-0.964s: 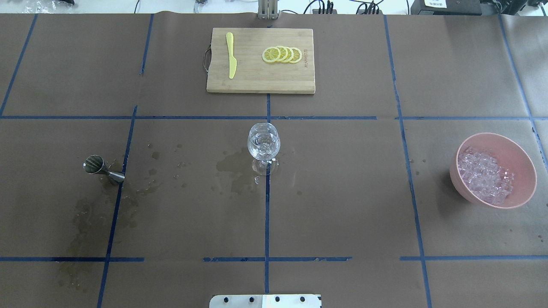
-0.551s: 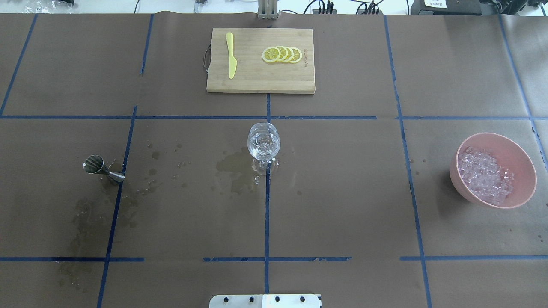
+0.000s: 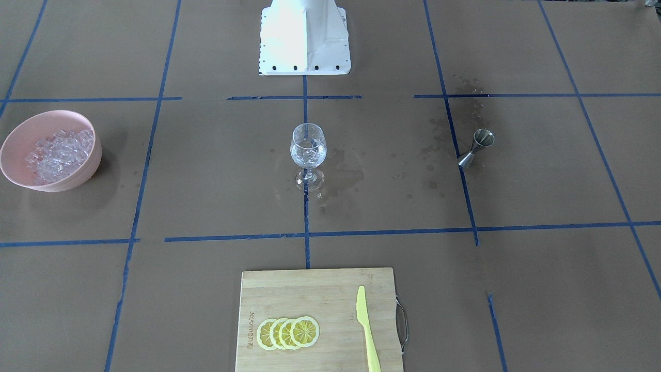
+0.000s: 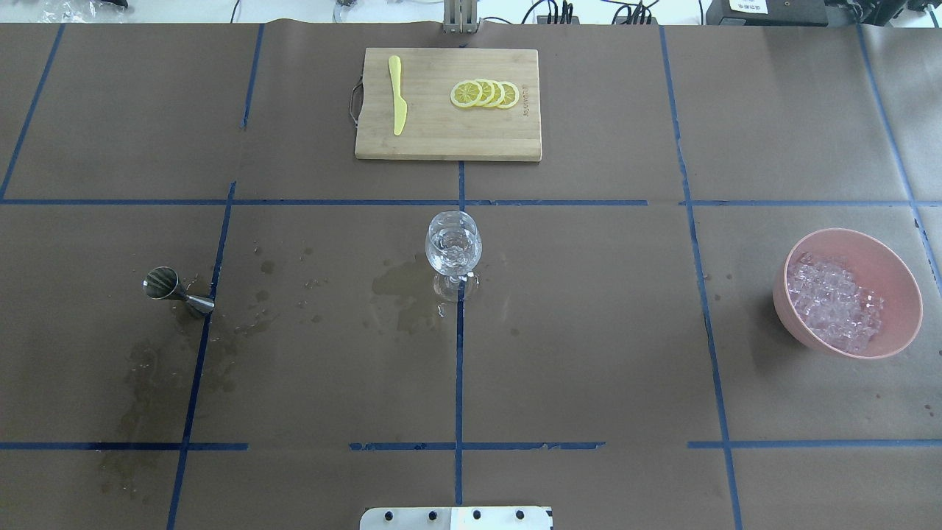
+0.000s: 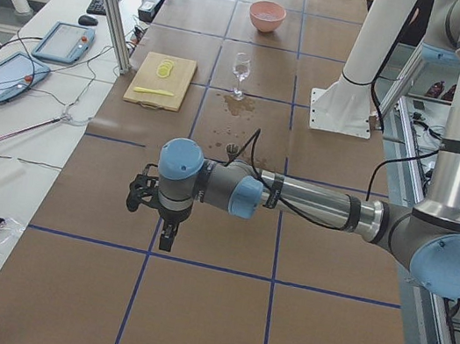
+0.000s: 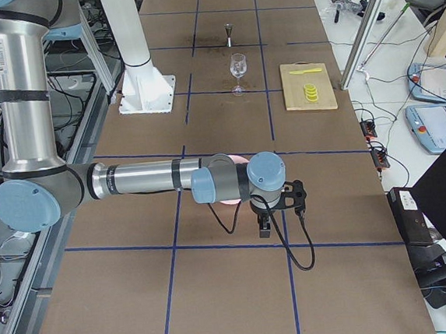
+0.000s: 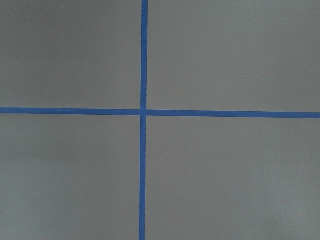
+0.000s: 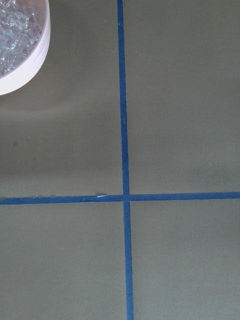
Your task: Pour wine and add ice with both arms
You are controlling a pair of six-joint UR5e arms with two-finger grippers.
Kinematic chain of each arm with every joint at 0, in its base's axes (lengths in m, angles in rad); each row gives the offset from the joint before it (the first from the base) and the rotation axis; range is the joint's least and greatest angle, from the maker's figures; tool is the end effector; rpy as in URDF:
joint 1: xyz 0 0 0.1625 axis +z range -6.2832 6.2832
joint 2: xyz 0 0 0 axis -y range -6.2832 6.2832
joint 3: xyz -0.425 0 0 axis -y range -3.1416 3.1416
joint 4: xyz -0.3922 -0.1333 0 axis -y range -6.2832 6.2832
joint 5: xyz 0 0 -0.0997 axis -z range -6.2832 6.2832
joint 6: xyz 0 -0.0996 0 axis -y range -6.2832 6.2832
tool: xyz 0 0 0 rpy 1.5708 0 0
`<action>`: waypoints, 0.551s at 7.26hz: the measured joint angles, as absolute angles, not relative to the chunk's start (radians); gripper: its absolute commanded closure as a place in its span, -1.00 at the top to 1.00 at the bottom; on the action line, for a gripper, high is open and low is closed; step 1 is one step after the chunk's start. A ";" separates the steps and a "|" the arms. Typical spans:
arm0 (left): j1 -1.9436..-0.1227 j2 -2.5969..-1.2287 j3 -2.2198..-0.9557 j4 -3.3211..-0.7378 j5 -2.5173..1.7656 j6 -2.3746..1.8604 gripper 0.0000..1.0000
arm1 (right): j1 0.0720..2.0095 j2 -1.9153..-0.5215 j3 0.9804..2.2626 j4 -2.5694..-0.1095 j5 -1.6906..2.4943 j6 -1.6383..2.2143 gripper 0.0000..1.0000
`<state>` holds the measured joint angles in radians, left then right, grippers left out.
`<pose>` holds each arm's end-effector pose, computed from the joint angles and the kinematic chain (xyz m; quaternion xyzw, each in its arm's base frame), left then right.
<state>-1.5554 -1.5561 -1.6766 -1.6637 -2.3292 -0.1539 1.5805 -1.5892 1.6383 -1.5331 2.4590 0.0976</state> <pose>-0.0572 -0.4965 0.6046 0.0539 0.3745 -0.0301 0.9252 0.0608 -0.4881 0.6221 0.0203 -0.4305 0.0298 0.9018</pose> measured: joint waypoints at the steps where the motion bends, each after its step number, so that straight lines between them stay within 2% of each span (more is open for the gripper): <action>1: -1.555 -1.556 -1.677 -1.664 -2.329 -0.152 1.00 | 1.582 -1.589 1.638 -1.533 2.458 0.103 1.00; 4: -1.555 -1.554 -1.677 -1.664 -2.329 -0.150 1.00 | 1.590 -1.587 1.640 -1.530 2.426 0.128 1.00</action>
<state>-1.5555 -1.5540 -1.6771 -1.6644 -2.3286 -0.1504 1.5901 -1.5875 1.6397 -1.5301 2.4262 0.1282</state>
